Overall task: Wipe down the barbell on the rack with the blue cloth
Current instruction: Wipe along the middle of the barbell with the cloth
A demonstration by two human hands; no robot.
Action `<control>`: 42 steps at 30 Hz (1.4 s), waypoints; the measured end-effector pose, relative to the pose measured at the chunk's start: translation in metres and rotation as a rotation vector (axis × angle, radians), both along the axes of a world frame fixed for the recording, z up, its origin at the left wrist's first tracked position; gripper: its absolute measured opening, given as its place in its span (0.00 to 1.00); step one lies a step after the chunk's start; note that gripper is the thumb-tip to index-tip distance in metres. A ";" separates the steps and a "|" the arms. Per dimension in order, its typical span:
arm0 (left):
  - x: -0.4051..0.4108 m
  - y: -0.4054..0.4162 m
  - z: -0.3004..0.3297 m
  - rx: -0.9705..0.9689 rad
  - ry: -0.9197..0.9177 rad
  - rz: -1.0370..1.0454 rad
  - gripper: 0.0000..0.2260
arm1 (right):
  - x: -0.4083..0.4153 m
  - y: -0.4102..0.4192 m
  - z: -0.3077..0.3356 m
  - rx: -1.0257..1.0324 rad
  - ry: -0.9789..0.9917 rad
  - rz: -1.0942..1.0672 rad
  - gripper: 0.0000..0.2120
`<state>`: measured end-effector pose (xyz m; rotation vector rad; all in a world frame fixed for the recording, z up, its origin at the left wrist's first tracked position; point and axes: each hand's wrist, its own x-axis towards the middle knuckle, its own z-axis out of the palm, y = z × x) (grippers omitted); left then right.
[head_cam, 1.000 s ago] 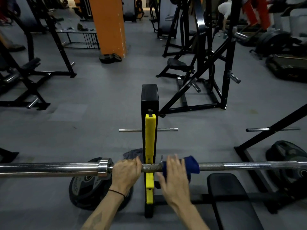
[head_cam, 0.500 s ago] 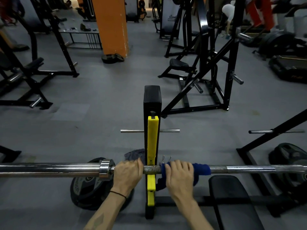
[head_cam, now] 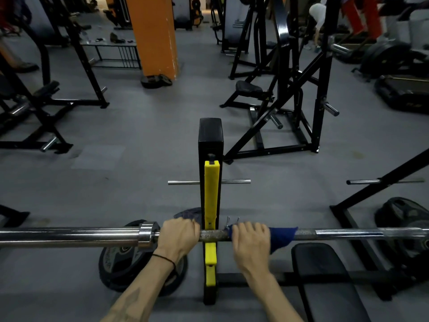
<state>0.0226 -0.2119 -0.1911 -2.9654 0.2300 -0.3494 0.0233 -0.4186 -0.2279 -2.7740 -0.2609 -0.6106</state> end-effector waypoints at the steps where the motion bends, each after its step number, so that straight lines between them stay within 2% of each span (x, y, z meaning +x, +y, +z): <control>1: 0.002 0.002 0.001 0.052 0.028 -0.048 0.14 | -0.003 0.017 0.000 -0.011 0.007 0.047 0.18; 3: 0.003 0.004 0.004 0.065 0.052 -0.089 0.14 | -0.006 0.034 0.000 -0.057 -0.008 0.129 0.17; 7: -0.011 -0.001 -0.003 -0.091 -0.066 -0.023 0.15 | 0.000 -0.003 -0.001 -0.117 -0.076 0.197 0.18; 9: -0.025 0.003 -0.016 -0.092 -0.116 -0.037 0.13 | 0.005 -0.032 -0.005 -0.078 -0.107 0.161 0.20; 12: -0.046 0.009 -0.032 -0.238 -0.143 0.008 0.15 | 0.003 -0.054 -0.006 0.012 -0.109 0.075 0.20; 15: -0.054 0.004 -0.042 -0.278 -0.089 0.084 0.21 | -0.005 -0.020 -0.004 0.088 -0.060 -0.066 0.17; 17: -0.051 0.001 -0.044 -0.302 -0.094 0.099 0.23 | -0.012 0.014 -0.006 0.100 -0.019 -0.029 0.17; 20: -0.049 0.003 -0.048 -0.289 -0.152 0.034 0.22 | -0.014 0.030 -0.009 0.015 -0.022 0.111 0.16; 23: -0.050 0.010 -0.054 -0.274 -0.168 0.005 0.23 | -0.007 -0.008 -0.009 -0.077 -0.053 0.205 0.16; 26: -0.050 0.009 -0.053 -0.263 -0.140 0.009 0.26 | -0.003 -0.049 -0.007 -0.059 -0.083 0.141 0.16; 30: -0.049 0.003 -0.048 -0.266 -0.130 0.054 0.27 | -0.006 -0.004 -0.003 0.079 -0.002 -0.077 0.18; 33: -0.049 0.004 -0.049 -0.253 -0.142 0.065 0.28 | -0.011 0.035 -0.003 0.064 0.041 0.071 0.18; 37: -0.052 0.007 -0.053 -0.238 -0.153 0.049 0.27 | -0.006 -0.013 -0.005 -0.068 -0.007 0.210 0.17; 40: -0.051 0.006 -0.051 -0.233 -0.151 0.039 0.25 | 0.000 -0.054 -0.005 -0.065 -0.064 0.147 0.17; 42: -0.050 0.004 -0.047 -0.249 -0.169 0.048 0.24 | -0.001 -0.045 -0.004 -0.004 -0.059 0.037 0.17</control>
